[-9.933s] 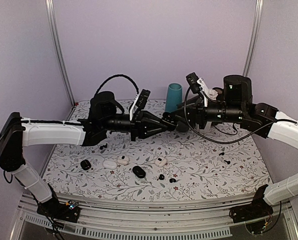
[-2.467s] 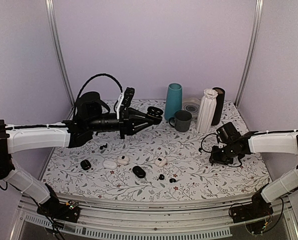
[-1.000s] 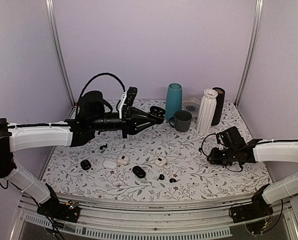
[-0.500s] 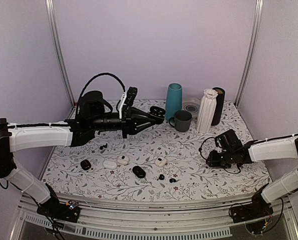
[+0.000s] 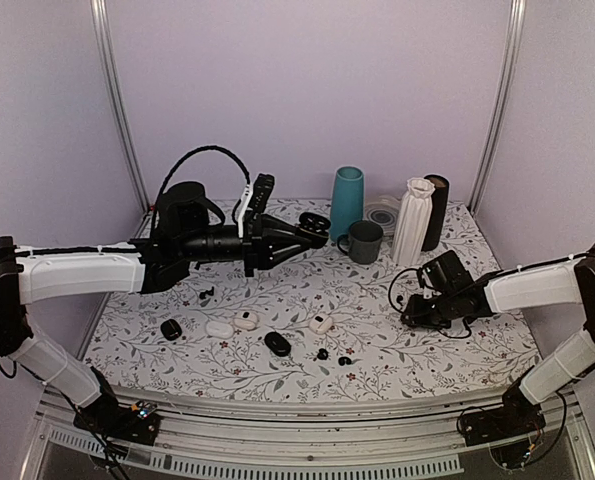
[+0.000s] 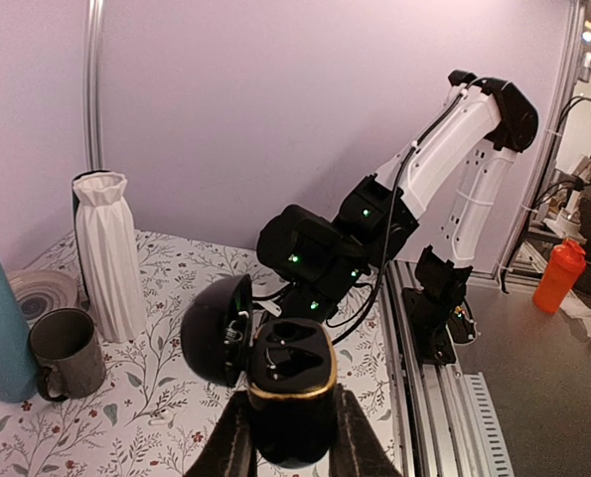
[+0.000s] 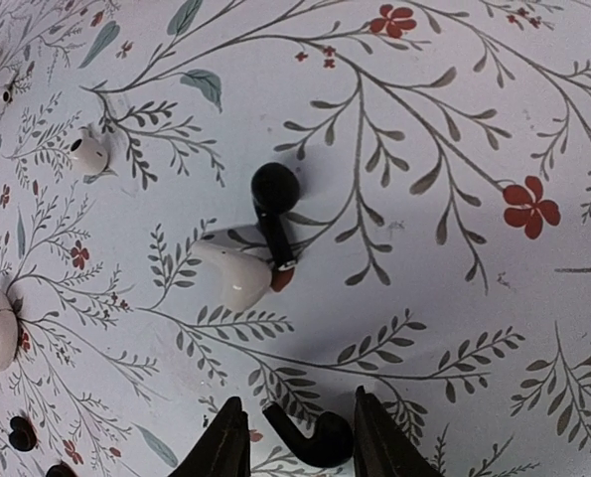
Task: Insert the wireless bluetooth earbuds into the charging case
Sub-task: Adjust the left earbud at the center of the board.
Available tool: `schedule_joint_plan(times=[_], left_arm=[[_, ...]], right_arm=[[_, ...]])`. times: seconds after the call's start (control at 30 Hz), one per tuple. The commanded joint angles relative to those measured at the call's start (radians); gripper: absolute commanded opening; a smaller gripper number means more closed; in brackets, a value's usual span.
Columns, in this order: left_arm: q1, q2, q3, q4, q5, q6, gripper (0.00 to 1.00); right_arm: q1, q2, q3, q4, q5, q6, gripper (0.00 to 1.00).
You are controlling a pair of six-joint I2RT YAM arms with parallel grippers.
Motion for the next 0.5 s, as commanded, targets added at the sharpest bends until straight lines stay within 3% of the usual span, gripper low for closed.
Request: schedule_joint_plan(times=[0.0,0.47], left_arm=[[-0.010,-0.022,0.007,0.001,-0.002,0.011,0.00],[-0.010,-0.010,0.013,0.003,0.004,0.011,0.00]], right_arm=[[0.038,0.010,0.032,-0.015,-0.038,0.011,0.36],[0.057,-0.020,0.066,-0.082,0.023,0.113,0.37]])
